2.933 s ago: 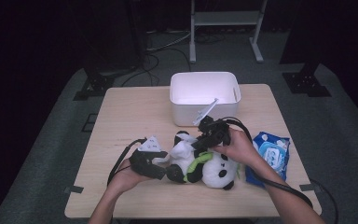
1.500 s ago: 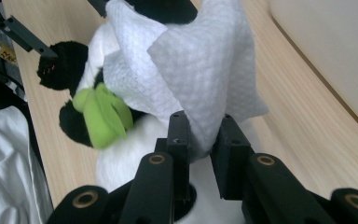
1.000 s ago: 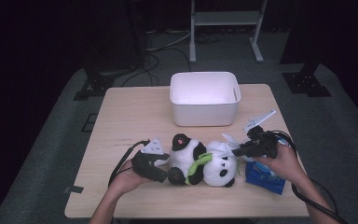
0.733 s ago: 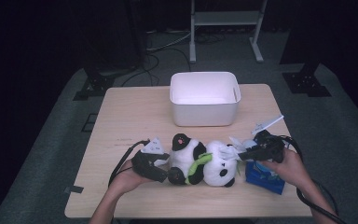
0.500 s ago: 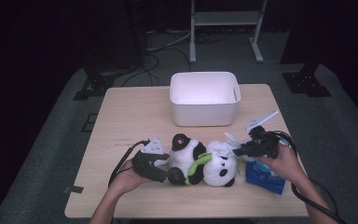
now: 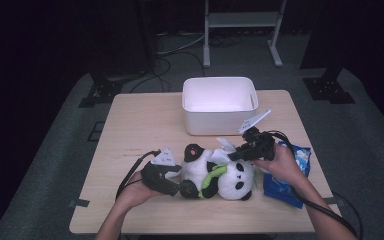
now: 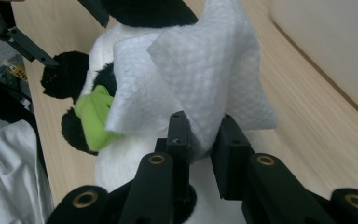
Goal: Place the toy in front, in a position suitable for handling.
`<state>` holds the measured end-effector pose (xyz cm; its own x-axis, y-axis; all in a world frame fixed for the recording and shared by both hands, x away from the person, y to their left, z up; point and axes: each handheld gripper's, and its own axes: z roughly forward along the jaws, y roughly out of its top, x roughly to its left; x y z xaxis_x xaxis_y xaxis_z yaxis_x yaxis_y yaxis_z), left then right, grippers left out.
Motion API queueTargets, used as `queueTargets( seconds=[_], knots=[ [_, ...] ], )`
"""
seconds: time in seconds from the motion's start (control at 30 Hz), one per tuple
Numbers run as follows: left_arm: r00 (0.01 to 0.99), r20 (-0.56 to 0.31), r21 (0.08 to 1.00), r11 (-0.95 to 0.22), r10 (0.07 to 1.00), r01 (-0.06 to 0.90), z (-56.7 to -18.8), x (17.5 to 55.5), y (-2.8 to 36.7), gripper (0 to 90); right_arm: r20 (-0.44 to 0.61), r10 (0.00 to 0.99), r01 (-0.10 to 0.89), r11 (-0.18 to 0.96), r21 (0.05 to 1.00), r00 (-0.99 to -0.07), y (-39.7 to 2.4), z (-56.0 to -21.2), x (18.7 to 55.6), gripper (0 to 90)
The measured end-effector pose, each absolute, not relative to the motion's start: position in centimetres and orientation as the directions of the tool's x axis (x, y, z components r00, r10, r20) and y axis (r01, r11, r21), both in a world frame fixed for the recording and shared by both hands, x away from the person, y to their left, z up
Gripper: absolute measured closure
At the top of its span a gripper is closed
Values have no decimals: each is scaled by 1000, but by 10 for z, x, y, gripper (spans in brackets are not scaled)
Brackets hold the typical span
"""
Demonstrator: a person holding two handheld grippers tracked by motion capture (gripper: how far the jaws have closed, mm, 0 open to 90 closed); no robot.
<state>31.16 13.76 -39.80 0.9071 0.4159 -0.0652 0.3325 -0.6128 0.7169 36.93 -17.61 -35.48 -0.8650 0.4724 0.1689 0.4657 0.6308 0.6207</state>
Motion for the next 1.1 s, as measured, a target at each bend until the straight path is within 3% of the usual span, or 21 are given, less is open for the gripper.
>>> queueTargets(
  seconds=[0.53, 1.1],
  knots=[
    [923, -91, 738, -597, 373, 314, -382, 312, 134, 294, 166, 448, 441, 627, 642, -878, -174, -359, 358, 772],
    [919, -80, 715, -620, 385, 322, -367, 340, 128, 296, 166, 432, 427, 626, 653, -887, -172, -360, 354, 771]
  ],
)
